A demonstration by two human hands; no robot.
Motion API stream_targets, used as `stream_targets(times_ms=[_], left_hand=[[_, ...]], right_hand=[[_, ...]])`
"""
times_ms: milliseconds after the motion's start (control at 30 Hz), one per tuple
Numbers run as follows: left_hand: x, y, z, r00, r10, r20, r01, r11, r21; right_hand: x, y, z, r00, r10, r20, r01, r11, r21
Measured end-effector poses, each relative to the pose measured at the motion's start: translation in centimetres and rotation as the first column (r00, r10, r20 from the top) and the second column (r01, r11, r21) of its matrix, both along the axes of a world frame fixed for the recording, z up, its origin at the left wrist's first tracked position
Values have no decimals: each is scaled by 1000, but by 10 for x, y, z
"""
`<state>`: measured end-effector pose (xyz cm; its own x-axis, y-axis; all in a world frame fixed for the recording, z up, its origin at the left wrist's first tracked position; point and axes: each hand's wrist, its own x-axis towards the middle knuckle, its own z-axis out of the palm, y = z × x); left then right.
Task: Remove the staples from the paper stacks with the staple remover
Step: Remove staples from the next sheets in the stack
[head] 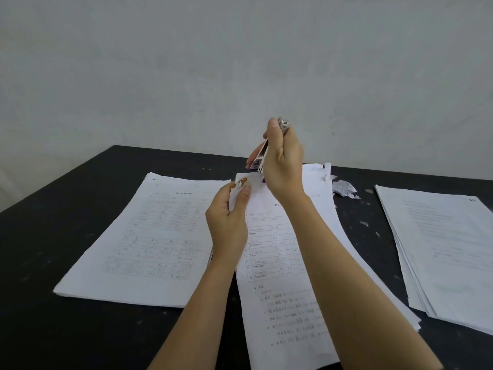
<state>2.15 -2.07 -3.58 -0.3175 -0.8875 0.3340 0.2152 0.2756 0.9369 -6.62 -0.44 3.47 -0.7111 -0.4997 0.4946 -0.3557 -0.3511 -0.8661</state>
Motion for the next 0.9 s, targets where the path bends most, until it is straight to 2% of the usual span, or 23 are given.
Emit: stream_targets(times_ms=[133, 267, 467, 767, 900], left_hand=[[0, 0, 0, 1000, 25, -14, -25, 1000, 3], [-1, 3, -2, 999, 39, -11, -40, 998, -53], [-5, 4, -7, 993, 116, 0, -115, 980, -164], [-4, 2, -8, 992, 124, -5, -123, 982, -140], [-5, 1, -6, 994, 108, -12, -109, 987, -118]], right_hand=[[-1, 1, -5, 1000, 7, 11, -7, 1000, -3], [1, -4, -15, 995, -69, -77, 71, 997, 21], [7, -11, -19, 987, -117, -114, 112, 992, -50], [5, -19, -20, 983, -127, -135, 127, 992, -10], [1, -18, -15, 984, -87, -157, 84, 996, -28]])
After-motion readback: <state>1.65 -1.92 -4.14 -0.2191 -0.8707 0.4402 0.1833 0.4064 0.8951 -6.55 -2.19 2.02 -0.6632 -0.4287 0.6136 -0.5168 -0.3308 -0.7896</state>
